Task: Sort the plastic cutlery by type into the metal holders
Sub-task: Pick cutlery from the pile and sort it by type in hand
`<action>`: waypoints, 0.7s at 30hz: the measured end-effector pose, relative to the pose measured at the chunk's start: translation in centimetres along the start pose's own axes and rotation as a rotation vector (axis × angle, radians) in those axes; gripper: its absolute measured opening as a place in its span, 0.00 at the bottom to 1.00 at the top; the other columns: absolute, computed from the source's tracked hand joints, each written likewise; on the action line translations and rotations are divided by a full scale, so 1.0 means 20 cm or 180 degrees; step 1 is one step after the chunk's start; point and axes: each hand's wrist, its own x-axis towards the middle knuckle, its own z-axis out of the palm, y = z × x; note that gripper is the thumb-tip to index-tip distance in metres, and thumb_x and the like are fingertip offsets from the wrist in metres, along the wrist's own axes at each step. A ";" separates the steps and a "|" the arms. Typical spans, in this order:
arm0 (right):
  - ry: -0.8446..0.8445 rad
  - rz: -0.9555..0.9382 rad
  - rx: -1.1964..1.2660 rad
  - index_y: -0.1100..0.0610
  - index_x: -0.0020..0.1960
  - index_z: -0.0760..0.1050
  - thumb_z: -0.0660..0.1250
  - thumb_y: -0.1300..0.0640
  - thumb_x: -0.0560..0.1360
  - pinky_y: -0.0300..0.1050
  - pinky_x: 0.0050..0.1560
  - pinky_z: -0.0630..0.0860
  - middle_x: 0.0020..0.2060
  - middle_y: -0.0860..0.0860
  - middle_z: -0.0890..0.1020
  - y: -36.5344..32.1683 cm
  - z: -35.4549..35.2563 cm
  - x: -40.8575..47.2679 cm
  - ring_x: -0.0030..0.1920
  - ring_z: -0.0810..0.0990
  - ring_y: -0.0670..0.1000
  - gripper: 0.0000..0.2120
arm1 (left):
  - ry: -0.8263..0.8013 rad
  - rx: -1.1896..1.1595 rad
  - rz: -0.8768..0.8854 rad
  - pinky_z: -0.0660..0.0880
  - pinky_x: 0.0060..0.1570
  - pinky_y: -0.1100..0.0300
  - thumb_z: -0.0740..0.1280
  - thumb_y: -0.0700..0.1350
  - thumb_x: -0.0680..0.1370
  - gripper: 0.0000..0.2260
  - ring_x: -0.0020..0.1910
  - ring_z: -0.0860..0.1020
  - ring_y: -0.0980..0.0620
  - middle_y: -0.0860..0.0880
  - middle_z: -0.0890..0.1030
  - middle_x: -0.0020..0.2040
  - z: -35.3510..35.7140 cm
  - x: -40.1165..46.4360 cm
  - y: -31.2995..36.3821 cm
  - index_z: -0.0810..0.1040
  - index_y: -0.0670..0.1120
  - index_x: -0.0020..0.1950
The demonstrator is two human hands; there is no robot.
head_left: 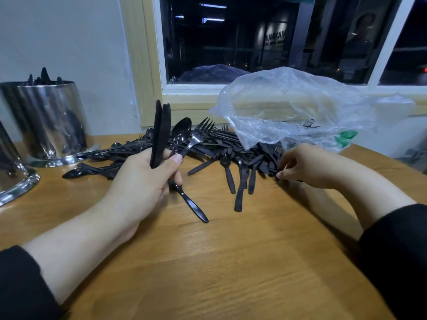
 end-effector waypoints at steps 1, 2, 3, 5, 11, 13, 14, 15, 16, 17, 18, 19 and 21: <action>-0.0004 -0.0024 -0.0026 0.50 0.49 0.83 0.74 0.49 0.76 0.44 0.43 0.77 0.42 0.46 0.83 -0.01 0.01 0.00 0.41 0.80 0.46 0.05 | 0.0006 0.0001 0.0003 0.62 0.21 0.67 0.66 0.48 0.83 0.10 0.24 0.66 0.55 0.51 0.79 0.32 0.00 0.00 0.00 0.77 0.45 0.46; -0.0011 -0.0050 -0.0016 0.51 0.50 0.83 0.74 0.50 0.75 0.44 0.42 0.76 0.42 0.47 0.84 -0.02 0.01 0.00 0.41 0.80 0.46 0.06 | 0.0010 0.0001 0.0007 0.62 0.21 0.67 0.66 0.48 0.83 0.10 0.24 0.66 0.55 0.51 0.79 0.32 0.01 0.00 0.00 0.77 0.45 0.45; -0.0029 -0.0070 0.0046 0.52 0.51 0.83 0.74 0.50 0.75 0.45 0.42 0.76 0.42 0.48 0.84 -0.04 0.01 -0.01 0.42 0.80 0.47 0.08 | 0.0013 -0.0001 0.0013 0.62 0.21 0.67 0.66 0.48 0.83 0.10 0.24 0.66 0.55 0.51 0.78 0.31 0.01 -0.01 0.01 0.77 0.45 0.45; -0.0099 -0.0089 0.0237 0.53 0.50 0.84 0.75 0.51 0.74 0.43 0.43 0.76 0.42 0.51 0.85 -0.05 0.01 -0.02 0.43 0.81 0.49 0.08 | 0.0026 -0.0001 0.0011 0.62 0.21 0.67 0.66 0.48 0.83 0.10 0.24 0.66 0.55 0.52 0.77 0.30 0.01 -0.01 0.01 0.77 0.44 0.45; -0.0236 -0.0113 0.1139 0.56 0.37 0.83 0.73 0.52 0.74 0.45 0.37 0.70 0.29 0.51 0.81 -0.07 -0.01 -0.05 0.32 0.74 0.50 0.10 | 0.0078 0.0016 -0.0033 0.62 0.22 0.68 0.65 0.49 0.84 0.11 0.24 0.66 0.55 0.53 0.77 0.29 0.00 0.01 0.00 0.77 0.42 0.48; -0.0330 -0.0143 0.1552 0.62 0.36 0.78 0.73 0.54 0.75 0.42 0.33 0.67 0.26 0.51 0.71 -0.08 -0.02 -0.06 0.28 0.67 0.48 0.14 | 0.0080 -0.0006 -0.0056 0.63 0.22 0.67 0.65 0.50 0.83 0.10 0.25 0.66 0.54 0.50 0.79 0.33 -0.01 0.01 -0.01 0.78 0.44 0.49; -0.0396 -0.0166 0.1799 0.66 0.38 0.76 0.73 0.56 0.76 0.40 0.31 0.67 0.26 0.51 0.69 -0.08 -0.02 -0.07 0.27 0.66 0.48 0.15 | 0.0084 -0.0021 -0.0066 0.63 0.22 0.66 0.65 0.50 0.83 0.10 0.25 0.67 0.54 0.50 0.79 0.33 -0.01 0.01 -0.01 0.77 0.44 0.49; -0.0453 -0.0174 0.2021 0.70 0.41 0.75 0.72 0.57 0.76 0.38 0.29 0.67 0.27 0.51 0.69 -0.09 -0.03 -0.07 0.27 0.66 0.47 0.15 | 0.0091 -0.0029 -0.0073 0.63 0.22 0.66 0.65 0.50 0.83 0.11 0.24 0.66 0.54 0.50 0.79 0.32 0.00 0.02 -0.01 0.77 0.43 0.48; -0.0496 -0.0165 0.2184 0.72 0.43 0.74 0.71 0.58 0.77 0.37 0.28 0.68 0.28 0.52 0.70 -0.09 -0.03 -0.07 0.27 0.66 0.47 0.16 | 0.0104 -0.0026 -0.0079 0.63 0.22 0.66 0.65 0.50 0.84 0.11 0.24 0.66 0.55 0.51 0.78 0.29 0.00 0.02 -0.01 0.77 0.43 0.47; -0.0507 -0.0146 0.2279 0.73 0.45 0.75 0.71 0.58 0.77 0.38 0.28 0.68 0.29 0.53 0.71 -0.09 -0.03 -0.07 0.27 0.67 0.47 0.15 | 0.0122 -0.0015 -0.0079 0.62 0.22 0.67 0.65 0.49 0.84 0.12 0.23 0.66 0.55 0.53 0.76 0.27 0.00 0.02 -0.02 0.77 0.42 0.46; -0.0474 -0.0127 0.2314 0.72 0.44 0.76 0.71 0.58 0.77 0.38 0.28 0.67 0.29 0.53 0.72 -0.10 -0.03 -0.07 0.27 0.67 0.48 0.15 | 0.0142 -0.0004 -0.0074 0.62 0.22 0.67 0.65 0.49 0.84 0.13 0.22 0.65 0.56 0.53 0.75 0.24 0.00 0.02 -0.02 0.77 0.41 0.45; -0.0386 -0.0115 0.2294 0.70 0.43 0.78 0.71 0.58 0.77 0.40 0.29 0.66 0.28 0.52 0.72 -0.10 -0.02 -0.06 0.27 0.66 0.47 0.13 | 0.0157 0.0000 -0.0069 0.62 0.22 0.68 0.65 0.48 0.84 0.13 0.22 0.65 0.56 0.54 0.74 0.23 0.01 0.02 -0.02 0.77 0.41 0.45; -0.0147 -0.0134 0.2106 0.64 0.40 0.80 0.71 0.57 0.76 0.42 0.31 0.64 0.26 0.51 0.72 -0.10 -0.02 -0.06 0.26 0.65 0.48 0.11 | 0.0167 -0.0016 -0.0066 0.62 0.22 0.68 0.65 0.48 0.84 0.13 0.22 0.65 0.56 0.54 0.74 0.23 0.00 0.02 -0.02 0.77 0.41 0.45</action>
